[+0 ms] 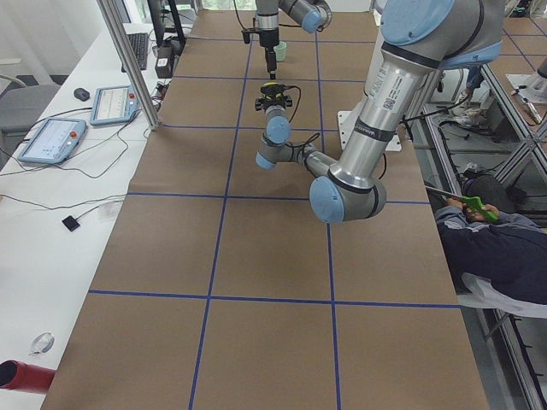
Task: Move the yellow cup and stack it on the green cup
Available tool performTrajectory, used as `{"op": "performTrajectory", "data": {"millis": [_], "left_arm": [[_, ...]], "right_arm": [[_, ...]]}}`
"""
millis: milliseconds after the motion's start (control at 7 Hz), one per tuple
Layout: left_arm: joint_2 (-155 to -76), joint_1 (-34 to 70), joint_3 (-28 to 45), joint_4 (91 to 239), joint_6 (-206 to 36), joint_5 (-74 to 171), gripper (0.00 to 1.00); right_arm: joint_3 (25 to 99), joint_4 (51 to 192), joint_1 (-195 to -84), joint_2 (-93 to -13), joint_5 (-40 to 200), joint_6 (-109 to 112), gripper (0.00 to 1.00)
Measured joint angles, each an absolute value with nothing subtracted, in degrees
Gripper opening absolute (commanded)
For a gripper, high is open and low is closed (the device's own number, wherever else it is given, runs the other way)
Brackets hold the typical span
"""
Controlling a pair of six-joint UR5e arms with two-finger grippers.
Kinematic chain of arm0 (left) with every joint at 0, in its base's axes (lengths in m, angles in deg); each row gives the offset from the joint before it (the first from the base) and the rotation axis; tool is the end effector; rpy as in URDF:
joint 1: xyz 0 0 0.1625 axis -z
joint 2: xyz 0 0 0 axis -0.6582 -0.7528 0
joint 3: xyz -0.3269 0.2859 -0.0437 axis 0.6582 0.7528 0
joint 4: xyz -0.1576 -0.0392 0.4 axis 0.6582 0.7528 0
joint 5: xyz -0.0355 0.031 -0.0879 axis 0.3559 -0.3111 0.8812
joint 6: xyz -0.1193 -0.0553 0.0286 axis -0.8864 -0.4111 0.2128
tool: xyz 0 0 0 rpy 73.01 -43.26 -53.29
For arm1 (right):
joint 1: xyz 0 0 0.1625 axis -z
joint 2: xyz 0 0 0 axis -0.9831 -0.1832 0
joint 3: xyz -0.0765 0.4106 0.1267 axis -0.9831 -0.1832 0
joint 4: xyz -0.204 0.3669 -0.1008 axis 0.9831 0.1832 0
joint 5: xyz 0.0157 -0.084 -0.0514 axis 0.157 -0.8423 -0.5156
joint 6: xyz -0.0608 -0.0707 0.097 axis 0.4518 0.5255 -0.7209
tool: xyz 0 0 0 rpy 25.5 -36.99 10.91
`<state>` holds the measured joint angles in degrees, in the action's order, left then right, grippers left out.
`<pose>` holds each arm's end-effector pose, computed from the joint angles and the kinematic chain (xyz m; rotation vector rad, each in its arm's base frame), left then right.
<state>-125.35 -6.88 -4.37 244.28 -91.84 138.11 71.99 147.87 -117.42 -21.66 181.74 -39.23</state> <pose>0.4945 -0.4390 0.2633 1.5717 1.5447 0.7399 -0.4905 -0.4554 0.0549 0.0438 -1.0313 -0.1818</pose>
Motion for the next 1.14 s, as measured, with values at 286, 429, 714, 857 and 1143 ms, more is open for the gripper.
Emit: {"op": "performTrajectory", "data": {"millis": [286,429,714,857,1143], "left_arm": [[-125.4,-6.9,-4.4,244.3,-91.8,138.1,0.11],[-125.4,-6.9,-4.4,244.4,-91.8,138.0,0.11],[-125.4,-7.1,-4.4,244.5,-91.8,137.6,0.11],[-125.4,-7.1,-4.3,244.5,-91.8,137.5,0.11],[-125.3,-7.4,-4.3,244.6,-91.8,137.5,0.11]], "right_arm": [[71.8,147.0,-116.5,-21.8,181.4,-39.3,0.93],[71.7,145.9,-115.9,-22.0,180.8,-39.4,0.86],[71.4,144.9,-115.0,-22.1,179.6,-39.7,0.76],[71.3,144.8,-114.8,-22.1,179.4,-39.8,0.72],[70.0,143.4,-114.7,-22.0,179.4,-40.1,0.66]]}}
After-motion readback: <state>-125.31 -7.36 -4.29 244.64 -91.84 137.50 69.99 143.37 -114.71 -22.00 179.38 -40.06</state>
